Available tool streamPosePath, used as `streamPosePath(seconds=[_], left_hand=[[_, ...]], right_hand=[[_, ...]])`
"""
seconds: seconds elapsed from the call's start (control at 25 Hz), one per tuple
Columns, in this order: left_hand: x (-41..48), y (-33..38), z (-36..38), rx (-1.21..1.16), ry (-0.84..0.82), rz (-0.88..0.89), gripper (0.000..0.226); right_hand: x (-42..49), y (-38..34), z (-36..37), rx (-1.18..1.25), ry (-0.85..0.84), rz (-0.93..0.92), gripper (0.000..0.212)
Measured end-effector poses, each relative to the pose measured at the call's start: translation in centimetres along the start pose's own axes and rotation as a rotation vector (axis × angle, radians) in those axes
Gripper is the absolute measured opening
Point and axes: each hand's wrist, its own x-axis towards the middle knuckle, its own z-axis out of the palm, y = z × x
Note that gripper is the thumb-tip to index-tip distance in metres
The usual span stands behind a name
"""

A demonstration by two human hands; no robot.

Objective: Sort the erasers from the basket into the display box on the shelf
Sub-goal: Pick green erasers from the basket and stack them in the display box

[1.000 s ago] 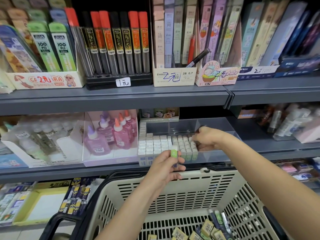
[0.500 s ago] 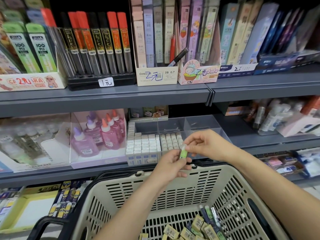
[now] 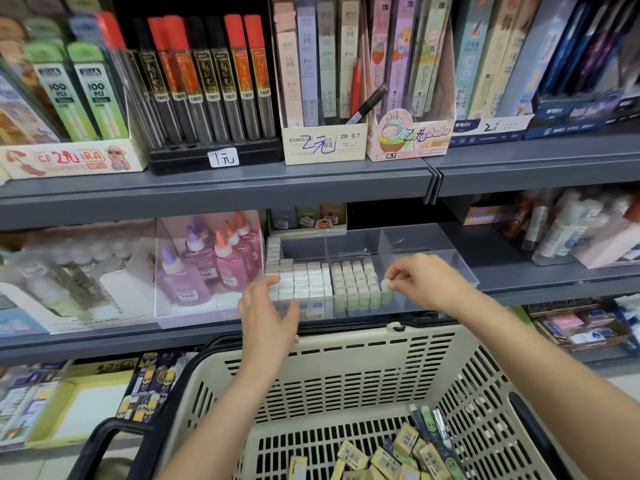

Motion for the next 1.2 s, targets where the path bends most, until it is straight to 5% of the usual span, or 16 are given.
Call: streamPosePath(seconds=[0.28, 0.6, 0.76, 0.96, 1.2], left_hand=[[-2.4, 1.0, 0.4, -0.105, 0.033, 0.073, 0.034], [-8.3, 2.4, 4.9, -0.226, -0.375, 0.214, 0.032], [-10.8, 0.4, 10.5, -0.095, -0.681, 0.162, 0.017], [-13.3, -1.9, 18.6, 0.205, -0.988, 0.221, 0.036], [-14.3, -5.5, 21.3, 0.533, -1.208, 0.462, 0.049]], right_hand=[[-0.1, 0.5, 0.8, -0.116, 0.01, -0.089, 0.027], [-8.9, 2.1, -1.0, 0.082, 0.172, -0.135, 0.026], [-15.0, 3.7, 1.4, 0.081, -0.166, -0.033, 0.025], [-19.7, 4.5, 5.3, -0.014, -0.691, 0.141, 0.027], [-19.7, 5.0, 5.2, -0.083, -0.824, 0.236, 0.024]])
